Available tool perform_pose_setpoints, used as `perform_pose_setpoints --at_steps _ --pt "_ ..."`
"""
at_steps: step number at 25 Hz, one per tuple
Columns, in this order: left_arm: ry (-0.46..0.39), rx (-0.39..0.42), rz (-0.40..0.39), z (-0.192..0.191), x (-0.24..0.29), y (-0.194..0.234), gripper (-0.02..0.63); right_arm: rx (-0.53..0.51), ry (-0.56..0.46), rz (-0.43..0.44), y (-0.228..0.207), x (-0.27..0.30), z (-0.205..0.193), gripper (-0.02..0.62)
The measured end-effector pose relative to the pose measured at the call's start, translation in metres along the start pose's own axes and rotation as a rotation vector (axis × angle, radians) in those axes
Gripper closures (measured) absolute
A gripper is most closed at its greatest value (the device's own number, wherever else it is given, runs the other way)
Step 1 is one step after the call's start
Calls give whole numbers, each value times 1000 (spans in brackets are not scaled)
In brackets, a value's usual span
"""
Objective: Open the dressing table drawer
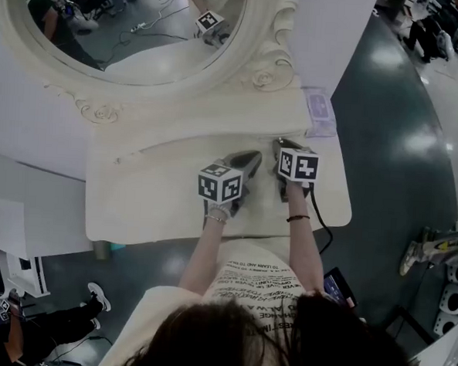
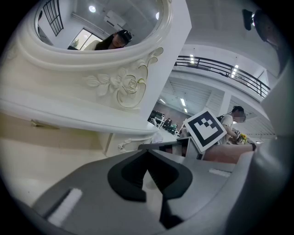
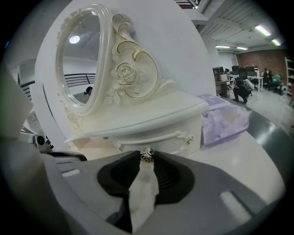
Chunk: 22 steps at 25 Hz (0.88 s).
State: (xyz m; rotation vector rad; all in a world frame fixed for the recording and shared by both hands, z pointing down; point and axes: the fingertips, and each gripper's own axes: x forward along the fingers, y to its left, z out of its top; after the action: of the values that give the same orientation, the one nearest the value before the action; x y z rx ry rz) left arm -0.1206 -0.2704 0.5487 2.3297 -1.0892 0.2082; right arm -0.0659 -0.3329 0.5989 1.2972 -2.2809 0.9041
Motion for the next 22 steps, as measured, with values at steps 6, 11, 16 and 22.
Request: perform_pose_setpoints --at_steps 6,11,16,22 --pt "0 4 -6 -1 -2 -2 606 4 -1 -1 2 -3 -2 494" --pt "6 8 -11 -2 -3 -3 606 9 0 -4 2 -4 -4 495" --pt "5 10 -20 -2 -4 -3 606 10 -3 -8 2 -4 -6 495" --pt "11 16 -31 -3 -5 -6 606 12 -5 -14 2 -7 -8 495"
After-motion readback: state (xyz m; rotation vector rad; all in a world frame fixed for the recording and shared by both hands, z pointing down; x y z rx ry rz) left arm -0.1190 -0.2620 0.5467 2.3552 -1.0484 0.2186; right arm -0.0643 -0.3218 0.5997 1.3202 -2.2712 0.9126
